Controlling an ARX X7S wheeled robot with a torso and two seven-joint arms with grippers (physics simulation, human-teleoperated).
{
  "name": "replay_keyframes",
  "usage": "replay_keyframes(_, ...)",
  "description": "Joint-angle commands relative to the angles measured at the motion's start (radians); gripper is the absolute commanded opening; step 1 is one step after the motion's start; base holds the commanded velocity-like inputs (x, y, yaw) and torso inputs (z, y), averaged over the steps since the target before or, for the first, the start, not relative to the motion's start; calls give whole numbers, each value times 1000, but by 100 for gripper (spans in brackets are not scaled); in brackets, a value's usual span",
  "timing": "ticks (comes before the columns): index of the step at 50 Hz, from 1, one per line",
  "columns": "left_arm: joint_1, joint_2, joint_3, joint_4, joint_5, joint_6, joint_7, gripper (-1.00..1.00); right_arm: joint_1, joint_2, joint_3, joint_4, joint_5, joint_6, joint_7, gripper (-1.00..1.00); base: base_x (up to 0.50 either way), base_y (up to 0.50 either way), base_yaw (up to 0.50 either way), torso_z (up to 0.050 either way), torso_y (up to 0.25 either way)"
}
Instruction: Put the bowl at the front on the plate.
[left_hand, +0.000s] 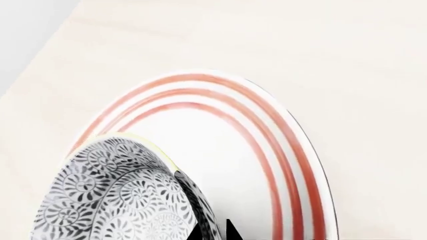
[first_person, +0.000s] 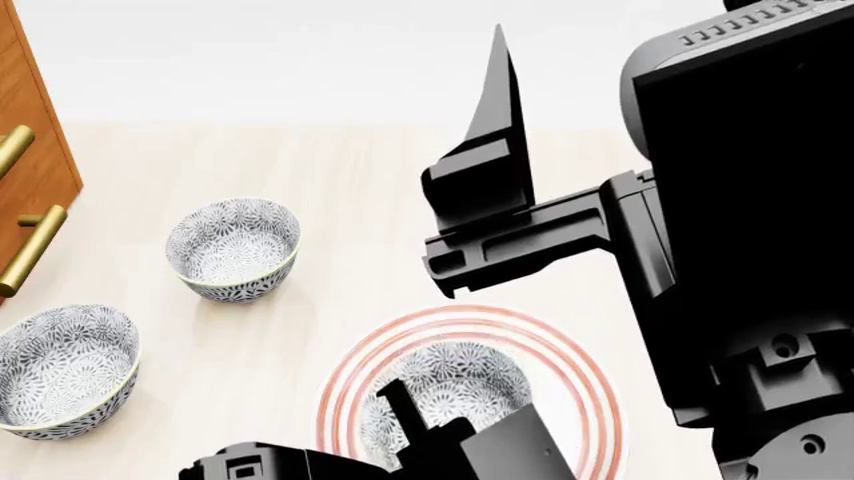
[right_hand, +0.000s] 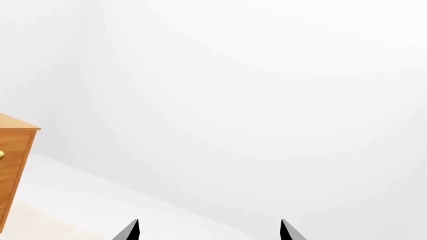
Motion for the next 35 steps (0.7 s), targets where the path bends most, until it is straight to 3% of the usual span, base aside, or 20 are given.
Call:
replay_keyframes(1, 6, 1, -6, -8, 27, 3, -10, -100, -6, 2, -2, -1, -5, -3, -5, 100, 0, 0, 0, 0, 0)
replay_keyframes(34, 34, 1, -5, -30, 59, 21, -32, -100, -34, 15, 2, -14, -17, -24, -11, 100, 0, 0, 0, 0, 0)
replay_keyframes(35, 32, 1, -7, -25, 54, 19, -34, 100, -34, 16, 1, -15, -17, -23, -10, 100, 0, 0, 0, 0, 0)
